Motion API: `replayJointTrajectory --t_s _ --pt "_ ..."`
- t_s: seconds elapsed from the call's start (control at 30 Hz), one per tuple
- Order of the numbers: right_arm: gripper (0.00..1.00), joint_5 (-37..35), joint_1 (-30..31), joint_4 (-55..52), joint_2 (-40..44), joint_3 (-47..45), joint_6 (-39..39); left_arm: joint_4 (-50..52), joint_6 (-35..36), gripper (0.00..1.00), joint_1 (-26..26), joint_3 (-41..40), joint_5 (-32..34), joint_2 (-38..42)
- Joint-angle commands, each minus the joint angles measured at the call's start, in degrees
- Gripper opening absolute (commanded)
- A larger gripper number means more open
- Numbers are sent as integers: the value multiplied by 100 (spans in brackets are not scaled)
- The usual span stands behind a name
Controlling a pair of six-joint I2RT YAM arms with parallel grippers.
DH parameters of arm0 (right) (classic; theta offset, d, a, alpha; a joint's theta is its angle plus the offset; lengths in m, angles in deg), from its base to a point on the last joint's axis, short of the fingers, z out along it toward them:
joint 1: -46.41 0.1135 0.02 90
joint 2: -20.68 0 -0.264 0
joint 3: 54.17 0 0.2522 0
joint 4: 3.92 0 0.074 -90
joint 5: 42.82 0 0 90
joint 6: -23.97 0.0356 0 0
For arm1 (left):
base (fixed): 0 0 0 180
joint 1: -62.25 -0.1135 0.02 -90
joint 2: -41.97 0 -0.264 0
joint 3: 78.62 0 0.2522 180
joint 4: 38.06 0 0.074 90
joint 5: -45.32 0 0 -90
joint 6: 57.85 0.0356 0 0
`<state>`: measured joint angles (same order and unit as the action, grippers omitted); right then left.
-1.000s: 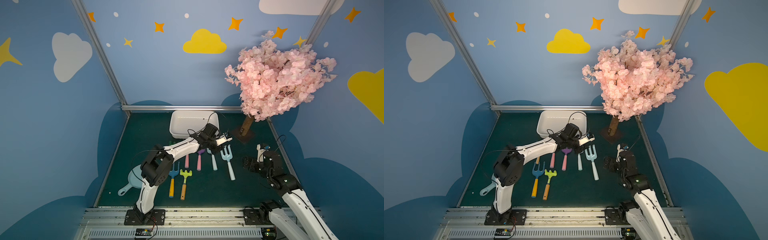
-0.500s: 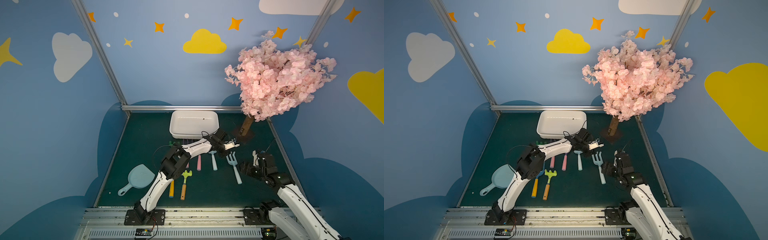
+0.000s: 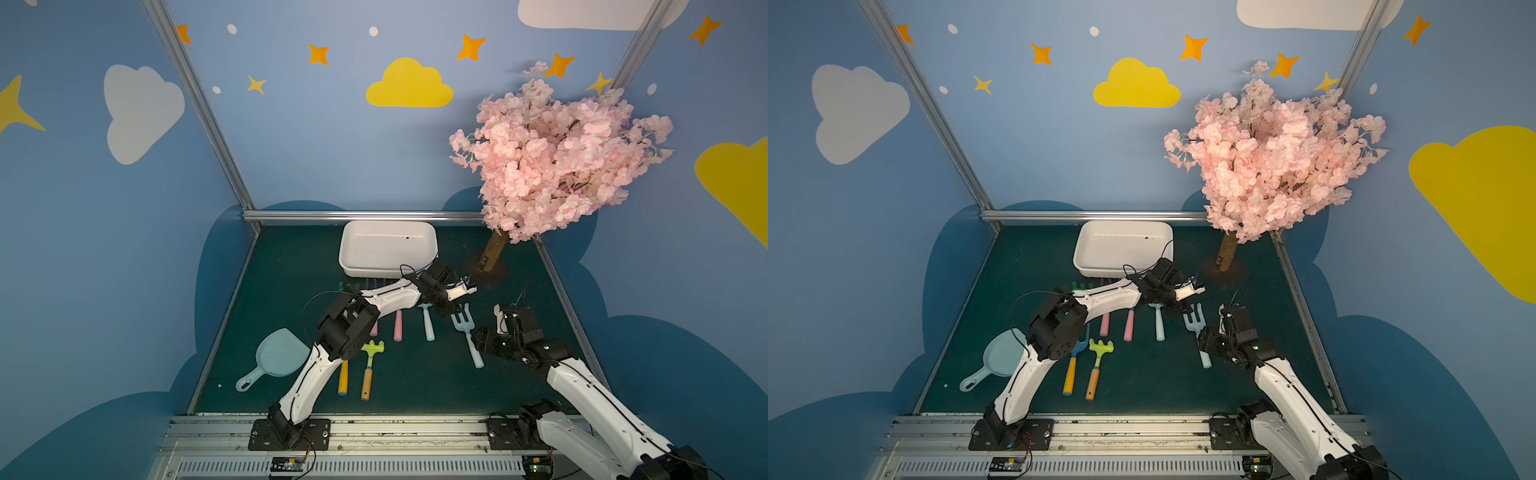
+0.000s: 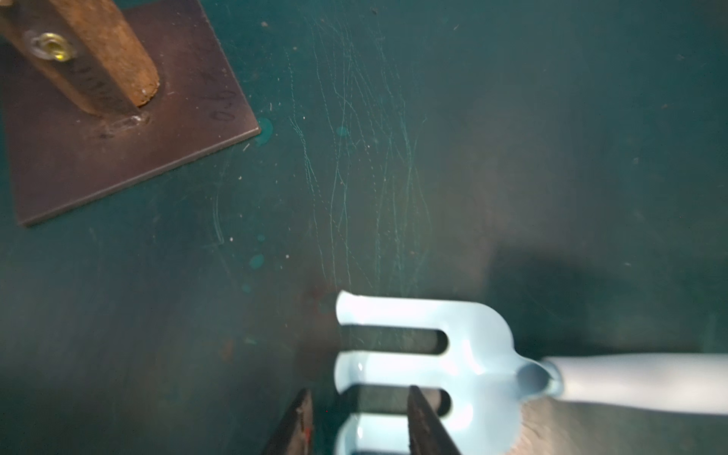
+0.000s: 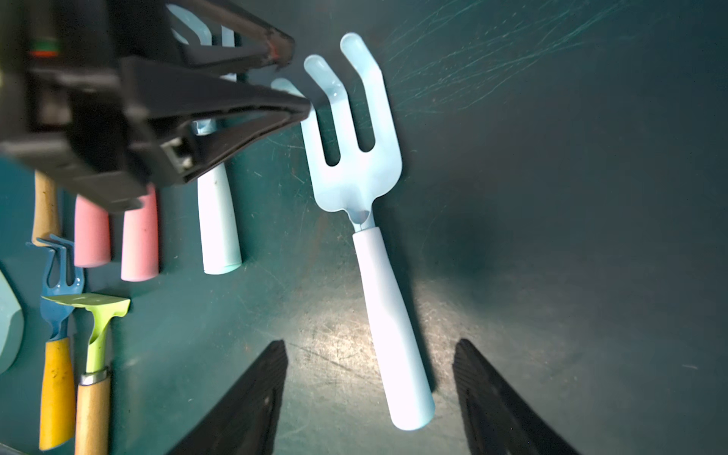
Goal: Take the hand rake out of the storage box
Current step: Place the rake at the center of the board.
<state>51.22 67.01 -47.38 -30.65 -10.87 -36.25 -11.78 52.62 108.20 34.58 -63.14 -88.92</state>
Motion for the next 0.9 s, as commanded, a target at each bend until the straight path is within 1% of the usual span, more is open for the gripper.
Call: replayJointTrajectory --t_s 0.0,0.07,0.2,0.23,0.27,0.3,0.37,0.47,0.63,0.77,0.87 --pt "68 -55 92 159 -149 -92 22 -464 -542 53 -35 -559 -107 957" --pt "66 -42 141 286 -320 -122 19 -849 -871 58 -51 -1267 55 1535" --pt "63 -25 365 455 -797 -51 -25 -1453 -1490 72 -193 -2628 449 2708" --pt "61 -81 443 446 -953 -1 -34 -1609 -1662 80 -259 -3003 644 3053" --pt "61 -142 535 419 -1131 57 -25 -1755 -1826 98 -324 -3386 775 3419" --pt "60 -205 580 376 -1255 96 -13 -1856 -1978 100 -399 -3680 859 3704" --pt "57 -312 654 161 -1556 255 -7 -2001 -2347 100 -598 -4340 1118 4378" --pt "52 -509 743 -104 -1938 487 -75 -1937 -2666 100 -930 -5067 1398 5154" --pt "39 -684 917 126 -2370 581 -69 -1658 -2929 100 -1380 -5932 1915 6111" --pt "20 -840 1042 51 -2589 743 -44 -1539 -3098 100 -1712 -6486 2098 6822" --pt "8 -949 1259 -13 -2552 790 68 -1398 -3139 100 -1898 -6759 2168 7310"
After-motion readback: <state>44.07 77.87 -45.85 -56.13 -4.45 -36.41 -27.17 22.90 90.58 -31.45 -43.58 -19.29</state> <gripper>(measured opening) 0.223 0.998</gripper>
